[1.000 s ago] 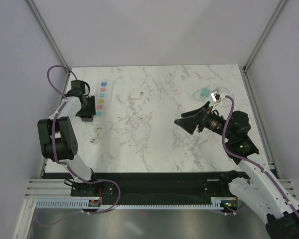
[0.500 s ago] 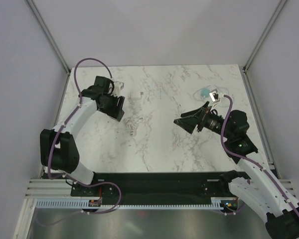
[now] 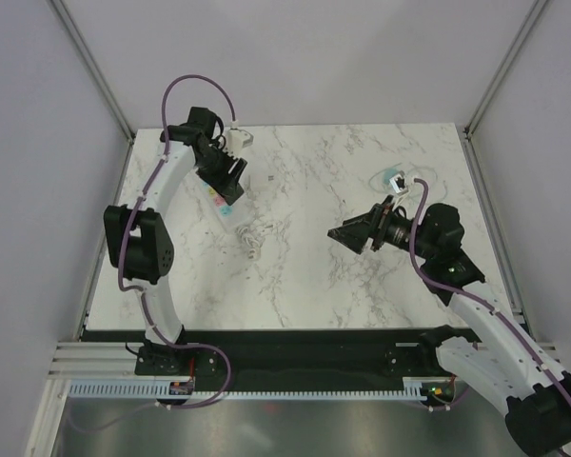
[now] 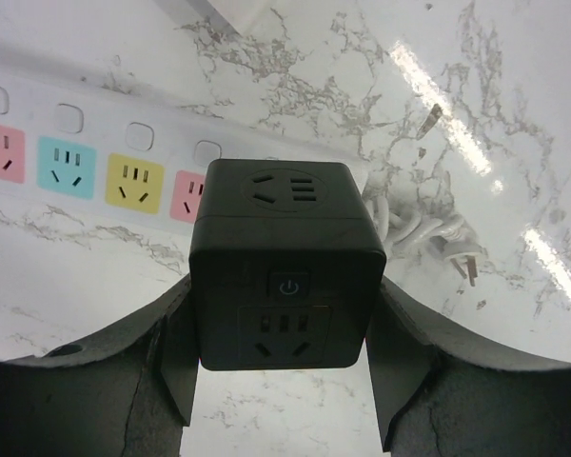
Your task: Insert the plug
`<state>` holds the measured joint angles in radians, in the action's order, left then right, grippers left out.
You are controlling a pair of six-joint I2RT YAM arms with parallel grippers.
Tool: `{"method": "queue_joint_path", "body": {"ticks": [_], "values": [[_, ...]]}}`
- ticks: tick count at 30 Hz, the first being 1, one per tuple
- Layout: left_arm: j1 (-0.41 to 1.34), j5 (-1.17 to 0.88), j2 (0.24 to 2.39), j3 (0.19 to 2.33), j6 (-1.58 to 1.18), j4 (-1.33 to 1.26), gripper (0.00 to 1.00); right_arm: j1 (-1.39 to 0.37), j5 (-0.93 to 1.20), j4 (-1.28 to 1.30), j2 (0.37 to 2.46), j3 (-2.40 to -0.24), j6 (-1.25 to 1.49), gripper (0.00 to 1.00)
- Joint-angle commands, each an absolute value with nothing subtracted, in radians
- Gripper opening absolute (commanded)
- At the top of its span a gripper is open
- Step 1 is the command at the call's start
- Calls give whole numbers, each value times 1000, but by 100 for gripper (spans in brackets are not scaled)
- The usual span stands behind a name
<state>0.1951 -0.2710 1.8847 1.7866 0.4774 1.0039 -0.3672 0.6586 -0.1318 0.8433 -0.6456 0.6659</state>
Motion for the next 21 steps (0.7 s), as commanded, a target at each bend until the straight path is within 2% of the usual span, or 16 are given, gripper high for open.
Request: {"method": "queue_joint_path", "body": {"ticks": [1, 9, 21], "values": [[195, -266, 1945, 1884, 615, 1150, 2, -367, 683, -132, 850, -686, 640, 98], [173, -285, 1966, 1873, 735, 1178, 2, -374, 703, -84, 884, -706, 663, 98], [156, -359, 2106, 1982, 753, 1180, 2, -374, 621, -18, 862, -716, 637, 98]]}}
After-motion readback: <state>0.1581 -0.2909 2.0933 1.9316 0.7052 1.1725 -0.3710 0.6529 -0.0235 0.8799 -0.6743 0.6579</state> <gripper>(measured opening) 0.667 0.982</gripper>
